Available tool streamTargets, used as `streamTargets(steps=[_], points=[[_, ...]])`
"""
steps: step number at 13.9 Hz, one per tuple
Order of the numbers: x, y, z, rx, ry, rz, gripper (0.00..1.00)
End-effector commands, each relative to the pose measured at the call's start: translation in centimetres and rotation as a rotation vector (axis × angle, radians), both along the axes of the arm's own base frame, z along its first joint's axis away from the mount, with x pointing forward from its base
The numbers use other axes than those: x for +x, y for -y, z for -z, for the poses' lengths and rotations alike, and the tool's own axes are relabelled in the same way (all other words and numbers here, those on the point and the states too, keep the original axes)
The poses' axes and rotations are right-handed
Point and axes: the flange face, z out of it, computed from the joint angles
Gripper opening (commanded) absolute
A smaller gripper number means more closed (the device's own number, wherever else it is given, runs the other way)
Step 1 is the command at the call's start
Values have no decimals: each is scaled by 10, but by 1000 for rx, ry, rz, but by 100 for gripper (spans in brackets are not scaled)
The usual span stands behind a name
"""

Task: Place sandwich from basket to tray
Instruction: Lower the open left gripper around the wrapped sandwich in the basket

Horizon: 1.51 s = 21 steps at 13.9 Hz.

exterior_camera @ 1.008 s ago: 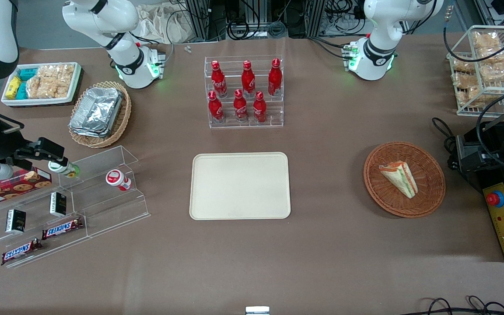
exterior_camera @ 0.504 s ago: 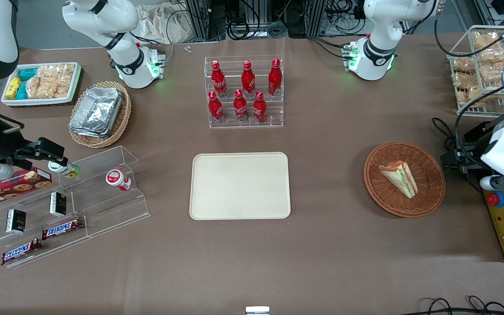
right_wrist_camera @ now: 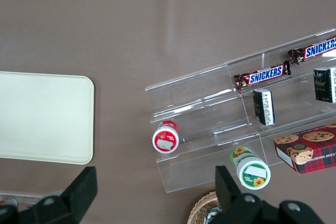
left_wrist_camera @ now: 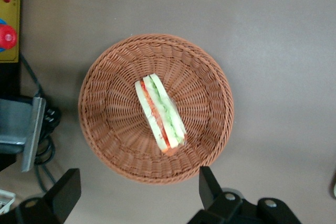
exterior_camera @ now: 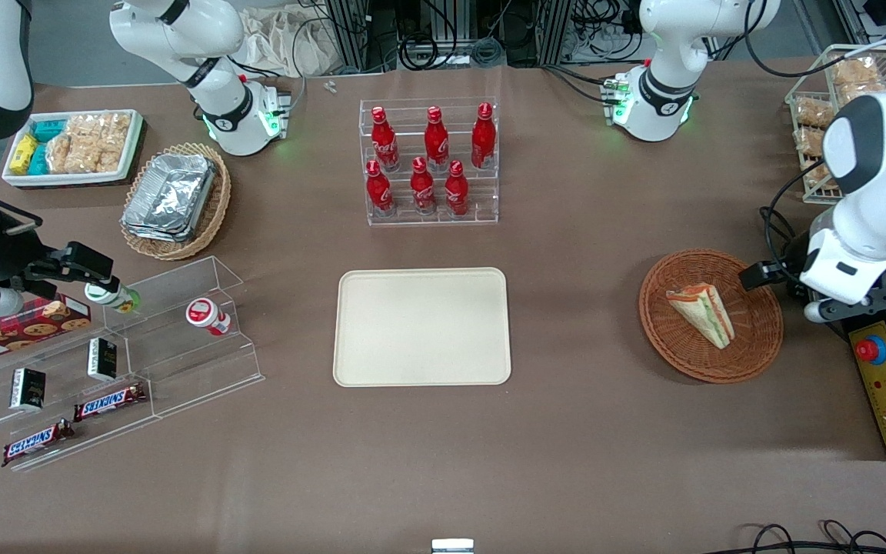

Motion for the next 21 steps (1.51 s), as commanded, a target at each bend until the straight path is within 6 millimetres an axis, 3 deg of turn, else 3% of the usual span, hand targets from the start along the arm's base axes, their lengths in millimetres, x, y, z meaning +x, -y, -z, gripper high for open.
streamTargets(steps=[1,4,7,10,16,21], points=[[-27,2,28,13,26,-29,100],[-35,3,61,11,52,-143,100],[-31,7,94,11,38,-240,100],[-23,27,134,10,37,-317,100],[-24,17,170,10,34,-332,99],[-30,14,187,10,34,-334,99]])
